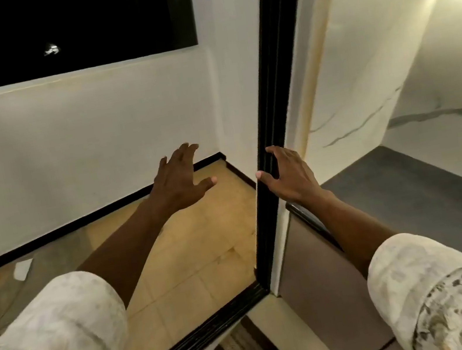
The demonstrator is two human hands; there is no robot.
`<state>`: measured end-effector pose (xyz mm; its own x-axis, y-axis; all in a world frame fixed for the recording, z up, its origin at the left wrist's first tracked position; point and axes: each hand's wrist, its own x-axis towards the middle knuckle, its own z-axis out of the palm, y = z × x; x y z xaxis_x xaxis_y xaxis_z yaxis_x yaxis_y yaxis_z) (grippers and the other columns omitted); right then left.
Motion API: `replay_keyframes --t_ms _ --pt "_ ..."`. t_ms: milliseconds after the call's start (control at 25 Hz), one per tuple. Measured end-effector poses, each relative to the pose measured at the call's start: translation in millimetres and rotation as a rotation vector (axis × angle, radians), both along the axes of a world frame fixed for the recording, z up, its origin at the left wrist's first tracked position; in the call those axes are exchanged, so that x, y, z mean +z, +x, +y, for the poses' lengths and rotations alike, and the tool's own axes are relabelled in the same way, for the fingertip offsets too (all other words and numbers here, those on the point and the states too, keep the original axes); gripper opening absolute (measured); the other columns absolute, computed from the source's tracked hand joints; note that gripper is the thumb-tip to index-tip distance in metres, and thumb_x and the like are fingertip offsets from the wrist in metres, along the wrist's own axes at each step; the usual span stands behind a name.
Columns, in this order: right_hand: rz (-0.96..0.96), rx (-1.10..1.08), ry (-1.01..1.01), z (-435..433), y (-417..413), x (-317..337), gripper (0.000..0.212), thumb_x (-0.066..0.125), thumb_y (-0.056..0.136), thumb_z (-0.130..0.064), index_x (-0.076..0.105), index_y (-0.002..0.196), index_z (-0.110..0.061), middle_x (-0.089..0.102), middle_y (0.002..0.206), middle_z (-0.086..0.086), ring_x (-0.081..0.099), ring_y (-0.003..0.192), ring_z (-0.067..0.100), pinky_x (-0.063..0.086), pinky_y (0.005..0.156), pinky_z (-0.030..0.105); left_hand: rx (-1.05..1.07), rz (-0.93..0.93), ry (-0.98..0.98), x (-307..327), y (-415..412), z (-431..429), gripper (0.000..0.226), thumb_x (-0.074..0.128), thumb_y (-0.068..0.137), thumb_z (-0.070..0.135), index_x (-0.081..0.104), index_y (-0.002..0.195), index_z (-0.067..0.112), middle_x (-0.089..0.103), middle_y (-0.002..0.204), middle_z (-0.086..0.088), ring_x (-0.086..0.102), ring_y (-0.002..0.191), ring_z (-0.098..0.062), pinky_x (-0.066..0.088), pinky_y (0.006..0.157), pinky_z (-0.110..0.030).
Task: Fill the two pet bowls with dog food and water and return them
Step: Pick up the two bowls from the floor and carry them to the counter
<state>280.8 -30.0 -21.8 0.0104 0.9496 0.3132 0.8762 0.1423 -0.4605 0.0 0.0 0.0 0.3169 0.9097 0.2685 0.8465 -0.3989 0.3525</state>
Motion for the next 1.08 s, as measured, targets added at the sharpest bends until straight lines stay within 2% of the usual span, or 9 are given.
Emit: replay_keyframes --t_ms 240,440,600,840,1080 --pt "0.007 0.217 -0.109 85 -46 -37 0.069 0.065 0.097 -0.051 0.043 0.152 -0.015 0.051 0.155 0.010 0.045 0.145 0.030 0.040 0.114 0.046 0.215 0.042 -0.117 -35 -37 32 0.093 0.067 0.093 0.058 0.021 0.163 0.016 0.023 0.171 -0.014 0.026 0.156 -0.029 0.013 0.128 -0.053" --pt "0.007 0.359 -0.177 154 -67 -64 0.068 0.065 0.098 -0.049 0.041 0.153 -0.018 0.050 0.156 0.010 0.045 0.144 0.028 0.043 0.112 0.045 0.367 -0.009 -0.183 -56 -53 58 0.091 0.072 0.091 0.052 0.026 0.160 0.015 0.033 0.167 -0.014 0.032 0.153 -0.033 0.019 0.126 -0.055" --pt "0.017 0.466 -0.229 203 -97 -86 0.067 0.065 0.098 -0.047 0.041 0.153 -0.017 0.051 0.155 0.010 0.044 0.145 0.029 0.043 0.113 0.045 0.478 -0.044 -0.217 -71 -79 74 0.093 0.076 0.088 0.050 0.029 0.159 0.014 0.039 0.163 -0.018 0.040 0.147 -0.038 0.029 0.122 -0.055" --pt "-0.001 0.540 -0.300 281 -160 -124 0.069 0.068 0.096 -0.047 0.042 0.152 -0.018 0.051 0.156 0.009 0.046 0.144 0.029 0.044 0.111 0.044 0.588 -0.100 -0.279 -105 -133 130 0.093 0.076 0.088 0.051 0.029 0.159 0.014 0.039 0.163 -0.016 0.044 0.144 -0.042 0.037 0.115 -0.051" --pt "-0.016 0.550 -0.378 381 -239 -158 0.069 0.068 0.095 -0.047 0.042 0.153 -0.019 0.051 0.156 0.008 0.048 0.143 0.029 0.046 0.110 0.043 0.625 -0.179 -0.364 -141 -208 225 0.095 0.078 0.087 0.051 0.029 0.159 0.014 0.042 0.162 -0.017 0.045 0.143 -0.042 0.042 0.110 -0.050"
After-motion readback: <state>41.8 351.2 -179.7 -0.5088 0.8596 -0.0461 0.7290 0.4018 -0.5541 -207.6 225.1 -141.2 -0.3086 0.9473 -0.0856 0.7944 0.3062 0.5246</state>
